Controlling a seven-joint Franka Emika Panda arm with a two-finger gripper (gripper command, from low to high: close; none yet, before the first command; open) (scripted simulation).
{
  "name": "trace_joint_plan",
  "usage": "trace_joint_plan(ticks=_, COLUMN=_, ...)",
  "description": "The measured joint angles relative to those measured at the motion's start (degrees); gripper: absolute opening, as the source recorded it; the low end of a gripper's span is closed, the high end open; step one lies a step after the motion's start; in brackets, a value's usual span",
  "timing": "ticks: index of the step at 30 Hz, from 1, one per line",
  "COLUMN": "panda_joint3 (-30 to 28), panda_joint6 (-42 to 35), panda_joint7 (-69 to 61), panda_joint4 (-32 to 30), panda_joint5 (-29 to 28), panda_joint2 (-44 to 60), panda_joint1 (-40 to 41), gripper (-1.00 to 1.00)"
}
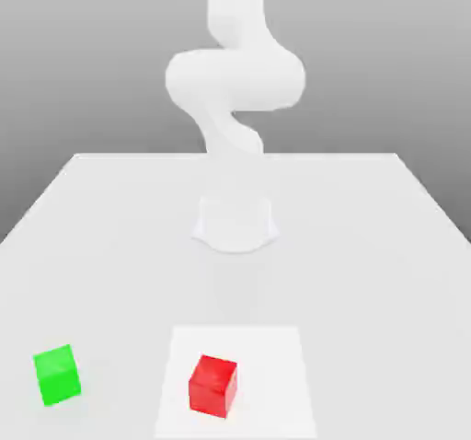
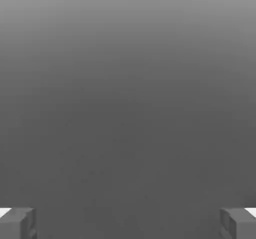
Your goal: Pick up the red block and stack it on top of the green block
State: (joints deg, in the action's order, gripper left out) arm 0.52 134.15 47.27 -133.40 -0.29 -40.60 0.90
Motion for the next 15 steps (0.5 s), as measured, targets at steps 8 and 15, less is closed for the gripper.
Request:
trace_joint_plan(ticks=8, panda_joint3=1.30, panda_joint6=7.70, panda_joint7=4.74, panda_joint4=-5.23, panda_joint5=-1.03, panda_joint2=16.99, panda_joint1=2.57, gripper=0.00)
trace_joint_plan(ticks=15, panda_joint3=1.55, panda_joint6=14.29, panda_joint7=8.64, panda_joint4=-9.72, panda_joint5=-1.70, panda_joint2=31.53, panda_joint1=3.98, gripper=0.00)
